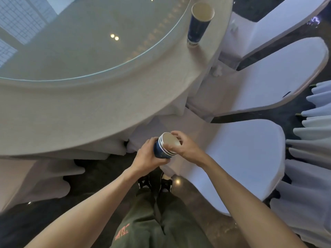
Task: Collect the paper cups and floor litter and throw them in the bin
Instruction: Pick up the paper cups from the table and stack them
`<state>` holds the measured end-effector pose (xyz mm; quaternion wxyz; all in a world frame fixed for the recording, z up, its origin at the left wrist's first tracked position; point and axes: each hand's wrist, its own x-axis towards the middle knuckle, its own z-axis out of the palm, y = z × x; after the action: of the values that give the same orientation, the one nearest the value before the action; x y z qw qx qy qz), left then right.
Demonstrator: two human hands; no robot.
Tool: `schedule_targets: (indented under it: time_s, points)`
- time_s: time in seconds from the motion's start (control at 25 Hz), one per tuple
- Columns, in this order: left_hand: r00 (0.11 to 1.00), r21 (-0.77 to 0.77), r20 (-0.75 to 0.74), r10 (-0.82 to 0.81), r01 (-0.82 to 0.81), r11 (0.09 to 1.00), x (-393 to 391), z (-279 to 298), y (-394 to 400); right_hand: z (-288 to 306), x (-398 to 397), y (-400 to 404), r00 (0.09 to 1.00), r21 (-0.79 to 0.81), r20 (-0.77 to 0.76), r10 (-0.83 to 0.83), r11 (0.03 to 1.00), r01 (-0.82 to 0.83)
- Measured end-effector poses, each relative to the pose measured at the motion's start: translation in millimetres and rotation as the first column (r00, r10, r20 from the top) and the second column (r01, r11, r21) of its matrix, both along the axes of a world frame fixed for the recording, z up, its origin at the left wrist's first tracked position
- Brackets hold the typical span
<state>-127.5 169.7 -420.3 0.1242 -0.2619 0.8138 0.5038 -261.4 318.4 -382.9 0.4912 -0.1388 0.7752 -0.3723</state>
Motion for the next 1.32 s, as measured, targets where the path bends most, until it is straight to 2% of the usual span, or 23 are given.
schedule_targets:
  time_s: [0.08, 0.16, 0.2, 0.28, 0.36, 0.48, 0.64, 0.76, 0.84, 0.96, 1.04, 1.12, 1.24, 1.32]
  points:
    - [0.998, 0.006, 0.013, 0.058, -0.058, 0.998, 1.5, -21.9, -2.4, -30.3, -10.5, -4.4, 0.993, 0.034, -0.013, -0.113, 0.993, 0.113]
    - [0.993, 0.019, 0.037, 0.112, -0.112, 0.993, 0.9, -52.8, -7.7, -74.6, -24.6, -10.4, 0.978, 0.108, -0.112, -0.175, 0.976, 0.187]
    - [0.991, 0.028, 0.040, 0.131, -0.132, 0.991, 0.7, -60.4, -8.9, -91.5, -30.6, -9.8, 0.975, 0.163, -0.170, -0.145, 0.971, 0.173]
    - [0.987, 0.063, 0.060, 0.152, -0.156, 0.986, -1.0, -87.5, -13.8, -137.1, -42.2, -12.2, 0.963, 0.310, -0.266, 0.038, 0.950, 0.048]
    - [0.984, 0.105, 0.083, 0.156, -0.164, 0.981, -1.8, -115.8, -18.9, -181.5, -48.5, -15.0, 0.923, 0.445, -0.288, 0.255, 0.889, -0.107]
    - [0.979, 0.133, 0.123, 0.160, -0.176, 0.975, -0.1, -158.2, -26.2, -249.5, -48.2, -21.4, 0.847, 0.537, -0.286, 0.448, 0.807, -0.245]
    - [0.975, 0.147, 0.139, 0.174, -0.194, 0.970, 1.9, -193.5, -35.6, -310.8, -42.5, -23.1, 0.804, 0.558, -0.319, 0.502, 0.785, -0.269]
    - [0.975, 0.153, 0.150, 0.166, -0.189, 0.970, 6.1, -207.5, -41.9, -333.7, -31.5, -18.0, 0.798, 0.561, -0.358, 0.485, 0.795, -0.231]
    - [0.974, 0.154, 0.156, 0.162, -0.186, 0.970, 8.0, -206.2, -43.2, -336.1, -27.1, -14.5, 0.806, 0.539, -0.399, 0.438, 0.822, -0.180]
    - [0.976, 0.144, 0.167, 0.143, -0.168, 0.975, 6.9, -191.4, -40.0, -318.6, -28.1, -13.2, 0.862, 0.502, -0.355, 0.361, 0.852, -0.151]
    - [0.982, 0.129, 0.154, 0.110, -0.130, 0.983, 4.9, -169.3, -35.2, -285.9, -30.4, -14.7, 0.903, 0.462, -0.326, 0.279, 0.881, -0.106]
    - [0.993, 0.100, 0.107, 0.056, -0.067, 0.993, 0.5, -143.0, -31.1, -243.7, -34.4, -21.3, 0.910, 0.399, -0.376, 0.175, 0.917, -0.011]
    - [0.998, 0.057, 0.064, -0.011, 0.007, 0.998, -13.2, -94.0, -26.5, -157.5, -43.0, -36.4, 0.896, 0.239, -0.422, -0.137, 0.936, 0.256]
    - [0.998, 0.029, 0.025, -0.050, 0.049, 0.998, -26.2, -63.0, -26.1, -94.9, -49.8, -40.4, 0.843, 0.098, -0.386, -0.374, 0.892, 0.441]
